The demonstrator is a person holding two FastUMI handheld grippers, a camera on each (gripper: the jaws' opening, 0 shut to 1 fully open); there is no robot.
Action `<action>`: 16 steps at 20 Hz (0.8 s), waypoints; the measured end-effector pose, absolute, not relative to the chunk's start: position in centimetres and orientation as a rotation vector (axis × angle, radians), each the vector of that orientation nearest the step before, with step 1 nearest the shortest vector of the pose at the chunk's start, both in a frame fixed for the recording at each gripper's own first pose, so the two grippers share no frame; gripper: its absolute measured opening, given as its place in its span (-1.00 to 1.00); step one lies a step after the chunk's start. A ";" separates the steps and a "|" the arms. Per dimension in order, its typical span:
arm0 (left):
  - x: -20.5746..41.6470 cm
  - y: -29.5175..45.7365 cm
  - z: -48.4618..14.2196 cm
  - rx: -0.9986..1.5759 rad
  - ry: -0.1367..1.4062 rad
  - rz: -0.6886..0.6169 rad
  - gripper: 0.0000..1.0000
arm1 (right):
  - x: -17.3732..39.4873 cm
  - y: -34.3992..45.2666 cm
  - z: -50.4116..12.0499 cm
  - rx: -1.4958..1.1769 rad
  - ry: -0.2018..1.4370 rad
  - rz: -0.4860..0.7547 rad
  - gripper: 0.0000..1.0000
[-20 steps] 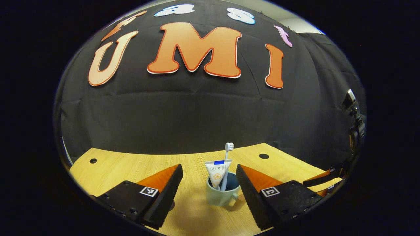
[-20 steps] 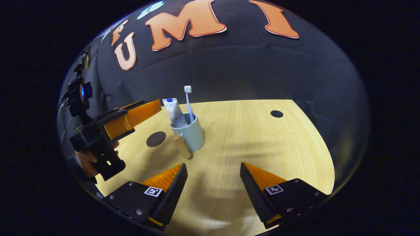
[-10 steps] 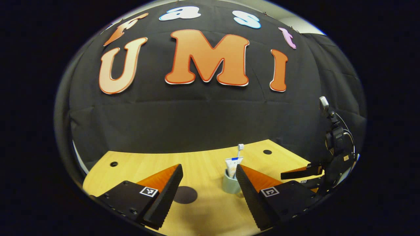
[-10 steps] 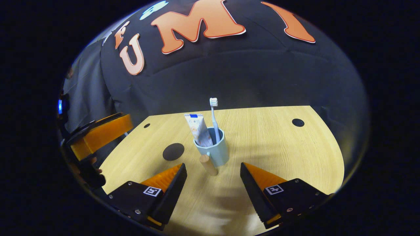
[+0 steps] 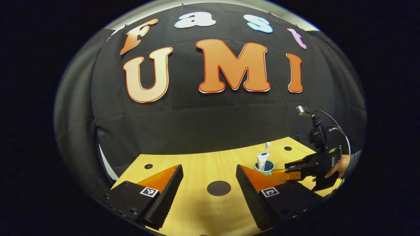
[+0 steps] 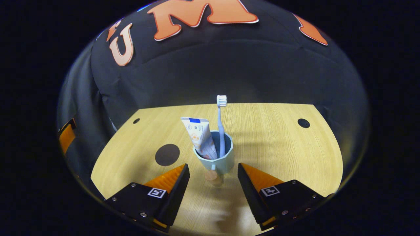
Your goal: Put the toothbrush and toothpaste on the desktop into the cup, then pick up the cup and place it on the coaster on the desktop.
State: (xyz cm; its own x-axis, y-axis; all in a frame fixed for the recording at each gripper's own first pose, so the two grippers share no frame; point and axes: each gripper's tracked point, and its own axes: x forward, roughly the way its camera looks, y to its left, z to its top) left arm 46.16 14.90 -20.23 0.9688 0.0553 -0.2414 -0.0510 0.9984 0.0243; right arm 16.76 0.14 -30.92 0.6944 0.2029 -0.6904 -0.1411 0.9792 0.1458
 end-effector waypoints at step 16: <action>43.3 19.1 -24.0 -0.038 0.384 0.104 0.93 | 17.7 0.7 -36.4 0.035 1.038 0.049 -0.41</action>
